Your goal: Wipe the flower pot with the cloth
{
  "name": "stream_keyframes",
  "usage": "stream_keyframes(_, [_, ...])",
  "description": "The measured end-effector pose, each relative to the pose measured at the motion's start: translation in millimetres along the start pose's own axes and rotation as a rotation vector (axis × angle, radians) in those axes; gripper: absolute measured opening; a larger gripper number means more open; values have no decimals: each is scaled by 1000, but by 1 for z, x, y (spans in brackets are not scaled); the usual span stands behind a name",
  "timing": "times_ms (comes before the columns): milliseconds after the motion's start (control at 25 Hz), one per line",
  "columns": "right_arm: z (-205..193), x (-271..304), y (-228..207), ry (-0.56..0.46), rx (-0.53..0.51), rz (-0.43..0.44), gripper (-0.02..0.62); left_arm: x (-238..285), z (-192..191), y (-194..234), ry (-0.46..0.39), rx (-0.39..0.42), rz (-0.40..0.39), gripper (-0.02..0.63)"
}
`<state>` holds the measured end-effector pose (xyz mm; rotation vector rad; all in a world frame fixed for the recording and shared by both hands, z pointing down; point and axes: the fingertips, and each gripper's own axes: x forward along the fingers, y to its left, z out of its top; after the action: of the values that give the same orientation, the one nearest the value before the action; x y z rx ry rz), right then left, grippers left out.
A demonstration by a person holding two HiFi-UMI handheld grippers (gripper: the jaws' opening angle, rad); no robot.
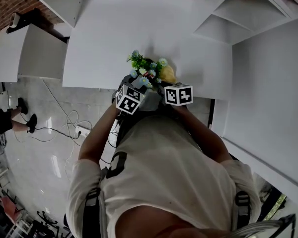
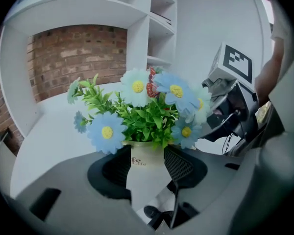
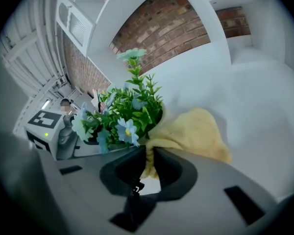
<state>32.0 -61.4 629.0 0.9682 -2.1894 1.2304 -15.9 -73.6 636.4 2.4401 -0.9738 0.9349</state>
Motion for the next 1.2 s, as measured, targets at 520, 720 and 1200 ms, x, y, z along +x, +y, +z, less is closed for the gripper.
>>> stream_keyframes(520, [10, -6, -14, -62, 27, -54, 60, -17, 4, 49, 36, 154, -112, 252])
stream_keyframes(720, [13, -7, -20, -67, 29, -70, 60, 2, 14, 35, 25, 169, -166, 259])
stream_keyframes(1200, [-1, 2, -19, -44, 40, -59, 60, 5, 15, 18, -37, -56, 12, 239])
